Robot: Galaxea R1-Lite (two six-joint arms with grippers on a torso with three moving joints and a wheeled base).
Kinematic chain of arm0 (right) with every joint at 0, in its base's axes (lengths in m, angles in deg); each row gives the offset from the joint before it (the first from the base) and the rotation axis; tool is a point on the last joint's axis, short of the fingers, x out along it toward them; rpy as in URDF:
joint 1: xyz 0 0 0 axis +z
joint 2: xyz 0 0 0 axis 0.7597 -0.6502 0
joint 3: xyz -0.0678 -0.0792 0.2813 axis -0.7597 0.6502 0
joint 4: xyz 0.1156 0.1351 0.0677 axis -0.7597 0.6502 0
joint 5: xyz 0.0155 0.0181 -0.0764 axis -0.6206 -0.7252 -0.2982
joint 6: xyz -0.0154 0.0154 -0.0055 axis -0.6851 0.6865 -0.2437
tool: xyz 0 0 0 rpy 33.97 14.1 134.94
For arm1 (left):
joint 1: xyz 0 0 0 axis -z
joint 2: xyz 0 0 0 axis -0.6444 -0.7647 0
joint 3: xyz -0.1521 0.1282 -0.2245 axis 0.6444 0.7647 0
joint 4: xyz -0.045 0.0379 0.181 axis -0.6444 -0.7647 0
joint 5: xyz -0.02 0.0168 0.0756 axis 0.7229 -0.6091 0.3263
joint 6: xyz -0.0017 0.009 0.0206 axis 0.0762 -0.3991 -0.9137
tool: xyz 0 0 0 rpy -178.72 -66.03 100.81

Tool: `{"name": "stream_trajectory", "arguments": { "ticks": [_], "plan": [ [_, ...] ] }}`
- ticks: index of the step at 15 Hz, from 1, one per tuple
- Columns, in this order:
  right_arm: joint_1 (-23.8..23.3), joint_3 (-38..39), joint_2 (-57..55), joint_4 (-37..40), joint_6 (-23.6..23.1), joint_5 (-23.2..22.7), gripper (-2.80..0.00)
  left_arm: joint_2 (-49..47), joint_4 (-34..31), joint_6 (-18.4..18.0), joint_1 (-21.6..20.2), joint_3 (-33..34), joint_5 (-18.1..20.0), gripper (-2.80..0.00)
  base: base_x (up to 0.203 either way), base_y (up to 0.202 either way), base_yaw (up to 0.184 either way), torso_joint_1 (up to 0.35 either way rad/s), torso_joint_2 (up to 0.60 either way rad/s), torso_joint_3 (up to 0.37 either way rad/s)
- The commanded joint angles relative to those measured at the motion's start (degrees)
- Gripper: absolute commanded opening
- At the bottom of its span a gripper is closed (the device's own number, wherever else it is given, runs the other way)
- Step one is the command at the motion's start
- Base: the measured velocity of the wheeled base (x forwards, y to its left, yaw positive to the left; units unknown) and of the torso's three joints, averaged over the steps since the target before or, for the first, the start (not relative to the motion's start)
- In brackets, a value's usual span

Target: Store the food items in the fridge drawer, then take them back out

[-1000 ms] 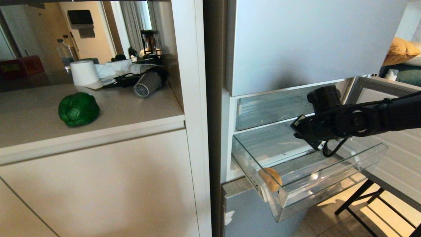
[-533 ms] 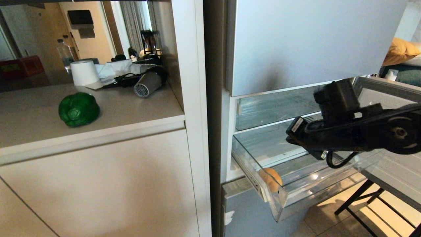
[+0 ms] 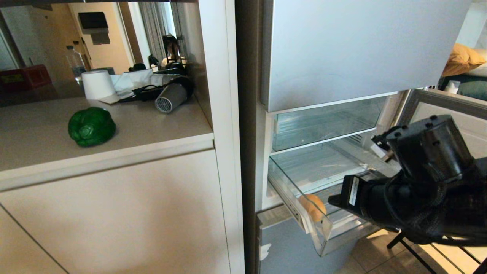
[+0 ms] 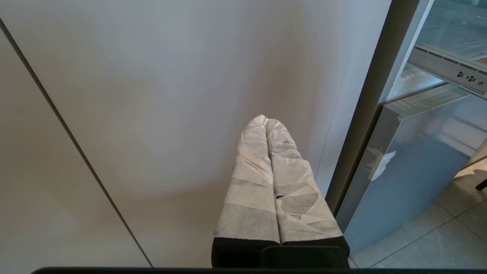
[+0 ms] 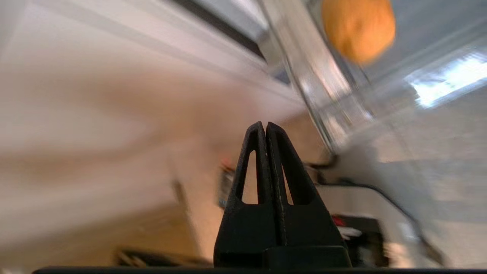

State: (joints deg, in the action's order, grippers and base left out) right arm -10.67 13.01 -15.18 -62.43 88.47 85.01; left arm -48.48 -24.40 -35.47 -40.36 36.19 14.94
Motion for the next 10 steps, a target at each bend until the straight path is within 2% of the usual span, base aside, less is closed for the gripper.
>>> {"name": "stream_trajectory", "arguments": {
  "ticks": [1,3,5,8,10],
  "plan": [
    [1.02,2.78,2.0,-1.48,-1.03,0.14,-2.8,0.02,0.0,0.0,-0.02,0.0,-0.01,-2.8,0.0,0.0,0.0,0.0,0.0,0.0],
    [1.04,6.62,2.29,-8.85,-2.73,0.01,-2.8,0.02,0.0,0.0,-0.02,0.0,-0.01,-2.8,0.0,0.0,0.0,0.0,0.0,0.0],
    [1.04,10.26,2.12,-16.49,-6.41,-0.1,-2.8,0.02,0.0,0.0,-0.02,0.0,-0.01,-2.8,0.0,0.0,0.0,0.0,0.0,0.0],
    [1.04,10.45,0.83,-19.11,-6.76,-0.31,-2.8,0.02,0.0,0.0,-0.02,0.0,-0.01,-2.8,0.002,0.001,0.015,0.0,0.0,0.001],
    [1.04,10.37,0.22,-19.11,-6.67,-0.31,-2.8,0.02,0.0,0.0,-0.02,0.0,-0.01,-2.8,0.0,-0.002,0.114,0.0,0.0,0.003]
  ]
}}
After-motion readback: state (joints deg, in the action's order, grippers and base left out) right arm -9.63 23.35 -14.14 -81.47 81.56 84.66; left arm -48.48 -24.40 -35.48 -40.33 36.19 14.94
